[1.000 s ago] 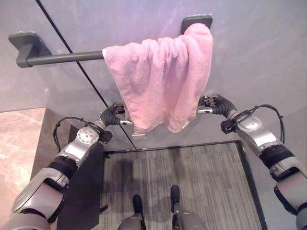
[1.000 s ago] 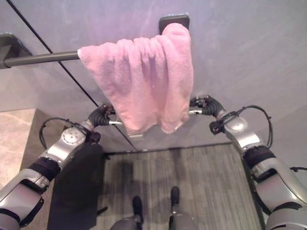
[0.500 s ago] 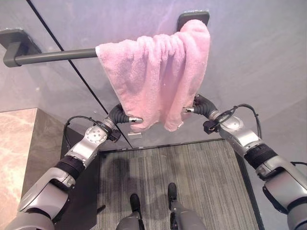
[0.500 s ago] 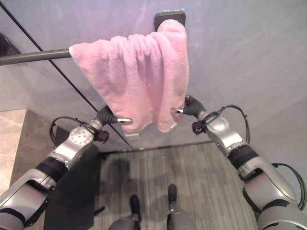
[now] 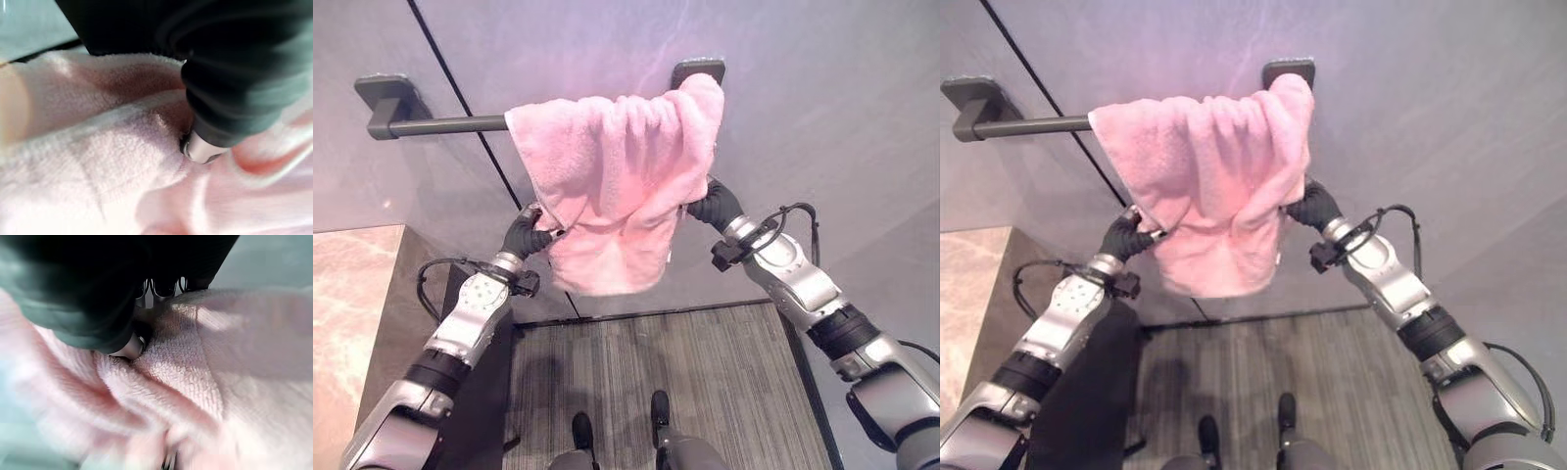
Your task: Put brush and paste in cup on sink, flatten towel.
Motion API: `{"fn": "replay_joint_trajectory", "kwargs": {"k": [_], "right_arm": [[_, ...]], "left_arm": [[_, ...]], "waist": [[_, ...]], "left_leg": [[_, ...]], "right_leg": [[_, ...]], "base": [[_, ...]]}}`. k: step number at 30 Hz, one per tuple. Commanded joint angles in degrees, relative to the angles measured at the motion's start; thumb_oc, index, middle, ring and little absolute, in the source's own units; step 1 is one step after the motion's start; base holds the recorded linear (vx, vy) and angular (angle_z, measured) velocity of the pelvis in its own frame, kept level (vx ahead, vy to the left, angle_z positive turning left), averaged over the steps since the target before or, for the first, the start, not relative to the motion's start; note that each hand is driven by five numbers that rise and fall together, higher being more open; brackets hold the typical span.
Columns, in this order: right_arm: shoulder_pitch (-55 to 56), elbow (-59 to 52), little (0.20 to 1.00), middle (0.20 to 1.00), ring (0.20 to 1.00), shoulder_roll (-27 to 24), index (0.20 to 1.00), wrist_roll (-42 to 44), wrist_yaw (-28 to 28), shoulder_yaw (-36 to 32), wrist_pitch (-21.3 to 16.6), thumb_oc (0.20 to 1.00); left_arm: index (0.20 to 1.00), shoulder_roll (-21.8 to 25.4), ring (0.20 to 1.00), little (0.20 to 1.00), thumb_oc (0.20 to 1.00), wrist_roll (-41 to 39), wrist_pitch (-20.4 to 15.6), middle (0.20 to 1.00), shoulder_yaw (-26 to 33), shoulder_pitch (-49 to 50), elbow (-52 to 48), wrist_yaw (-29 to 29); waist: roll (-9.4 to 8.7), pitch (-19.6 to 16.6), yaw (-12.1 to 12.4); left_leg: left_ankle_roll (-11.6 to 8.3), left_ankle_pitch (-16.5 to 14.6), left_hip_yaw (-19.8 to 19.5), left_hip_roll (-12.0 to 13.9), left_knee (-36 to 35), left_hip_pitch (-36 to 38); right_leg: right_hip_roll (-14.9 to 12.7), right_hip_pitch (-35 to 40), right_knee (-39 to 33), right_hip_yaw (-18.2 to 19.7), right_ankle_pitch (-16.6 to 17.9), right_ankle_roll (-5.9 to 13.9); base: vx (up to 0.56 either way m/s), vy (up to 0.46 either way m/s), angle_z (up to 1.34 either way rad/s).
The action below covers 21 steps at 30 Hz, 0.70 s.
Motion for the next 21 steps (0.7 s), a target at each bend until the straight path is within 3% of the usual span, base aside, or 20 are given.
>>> {"fn": "replay_joint_trajectory", "kwargs": {"k": [1, 7, 15, 21], "right_arm": [[0.8, 3.0, 0.200, 0.200, 0.200, 2.7, 0.200, 1.3, 1.6, -2.2, -3.6, 0.200], [-0.3, 0.5, 0.200, 0.200, 0.200, 4.5, 0.200, 2.0, 2.4, 0.6, -2.2, 0.200], [-4.0, 12.6, 0.200, 0.200, 0.200, 15.0, 0.200, -3.6, -3.6, 4.4, -0.4, 0.200], [-2.0, 13.1, 0.200, 0.200, 0.200, 16.8, 0.200, -4.1, -5.2, 2.9, -0.3, 0.200]], "left_arm": [[0.200, 0.8, 0.200, 0.200, 0.200, -1.4, -4.2, 0.200, -1.1, -2.4, 1.3, 0.8], [0.200, 0.2, 0.200, 0.200, 0.200, 0.0, -4.0, 0.200, 3.6, 2.3, 0.2, 2.3], [0.200, -3.3, 0.200, 0.200, 0.200, 2.9, -1.7, 0.200, -1.5, -1.7, 11.8, 6.1], [0.200, -4.5, 0.200, 0.200, 0.200, 3.9, -1.7, 0.200, -1.7, -2.9, 11.7, 7.6]], "waist": [[-2.41, -5.4, 1.4], [-3.78, -4.0, 2.8], [-4.27, -2.4, 3.7], [-4.35, -3.1, 3.5]], "left_leg": [[-3.41, 2.7, -1.6, 2.5, 0.1, -0.2], [-3.59, 3.5, -3.0, 2.3, 0.1, -2.9], [-3.30, 4.2, -3.6, 2.2, 0.1, -5.1], [-2.99, 3.5, -3.5, 1.8, 0.1, -4.2]], "right_leg": [[-6.8, 1.2, -0.1, 2.2, 2.3, 8.15], [-7.2, -0.2, -0.1, 0.7, 3.0, 8.14], [-7.8, -1.8, -0.1, 0.3, 4.1, 8.24], [-8.3, -1.1, -0.1, 0.3, 4.1, 8.34]], "base": [[-0.02, 0.005, 0.03], [-0.07, 0.006, 0.08], [-0.04, 0.023, 0.13], [0.02, 0.021, 0.00]]}}
